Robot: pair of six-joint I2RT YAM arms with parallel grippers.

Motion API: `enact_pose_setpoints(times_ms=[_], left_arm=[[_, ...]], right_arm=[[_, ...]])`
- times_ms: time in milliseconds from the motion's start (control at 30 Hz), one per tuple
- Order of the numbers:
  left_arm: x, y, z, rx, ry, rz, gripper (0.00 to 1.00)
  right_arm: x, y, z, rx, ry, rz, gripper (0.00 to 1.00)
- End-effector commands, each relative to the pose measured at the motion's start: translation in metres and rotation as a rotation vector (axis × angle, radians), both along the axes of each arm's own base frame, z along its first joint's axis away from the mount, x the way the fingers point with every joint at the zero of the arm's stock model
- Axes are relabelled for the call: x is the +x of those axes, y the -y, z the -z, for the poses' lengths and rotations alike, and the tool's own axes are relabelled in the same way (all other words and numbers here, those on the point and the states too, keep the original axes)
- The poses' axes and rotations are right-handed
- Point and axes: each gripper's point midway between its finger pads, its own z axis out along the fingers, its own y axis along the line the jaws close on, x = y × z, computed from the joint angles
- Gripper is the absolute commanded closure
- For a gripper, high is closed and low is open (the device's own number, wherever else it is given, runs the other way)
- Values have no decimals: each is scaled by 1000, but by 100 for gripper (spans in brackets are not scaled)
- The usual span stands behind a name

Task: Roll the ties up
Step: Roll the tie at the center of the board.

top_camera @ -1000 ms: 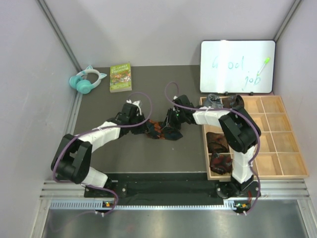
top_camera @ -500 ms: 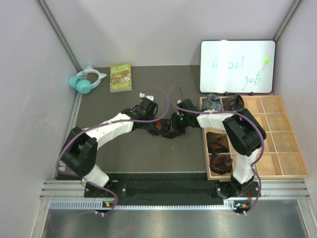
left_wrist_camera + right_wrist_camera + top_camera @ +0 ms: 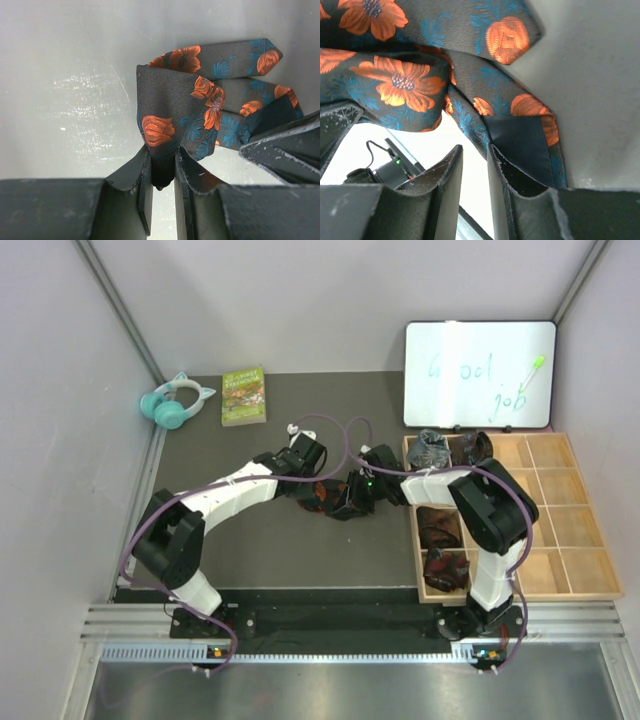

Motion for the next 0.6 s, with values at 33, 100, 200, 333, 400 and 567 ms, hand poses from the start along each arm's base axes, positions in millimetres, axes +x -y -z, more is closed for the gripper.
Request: enact_pose_setpoints(times_ms=[33,100,200,333,400,567], left_arm=[[16,-2,-16,36,57,-31,85],[17,0,-15,37,55,-34,85],[16,1,-9,59,49,-24,85],[14,-1,-7,137,69,-13,85],[12,1,-7,182,82,1,86],[10,-3,-9,281,102,15,85]], right_arm=[[-19,2,24,-35,-33,-19,72],[-21,0,24,-33,-33,-23,72],[-19,-1,20,-31,-24,-25,72],[-18,-1,10,-30,-9,-31,72],[-17,-1,1,-24,9,-33,72],[-13,10,-19,-28,38,-6,69]])
